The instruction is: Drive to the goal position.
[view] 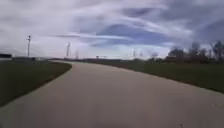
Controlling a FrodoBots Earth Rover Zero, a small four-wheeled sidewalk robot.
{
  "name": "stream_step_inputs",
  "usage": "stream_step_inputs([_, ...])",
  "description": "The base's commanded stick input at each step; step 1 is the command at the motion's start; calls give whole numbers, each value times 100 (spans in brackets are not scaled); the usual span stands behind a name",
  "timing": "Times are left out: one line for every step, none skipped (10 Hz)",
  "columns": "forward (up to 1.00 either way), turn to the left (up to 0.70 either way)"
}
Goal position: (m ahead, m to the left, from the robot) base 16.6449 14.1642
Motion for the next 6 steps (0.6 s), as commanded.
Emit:
stream_step_inputs([100,0])
stream_step_inputs([100,0])
stream_step_inputs([100,0])
stream_step_inputs([100,0])
stream_step_inputs([100,0])
stream_step_inputs([100,0])
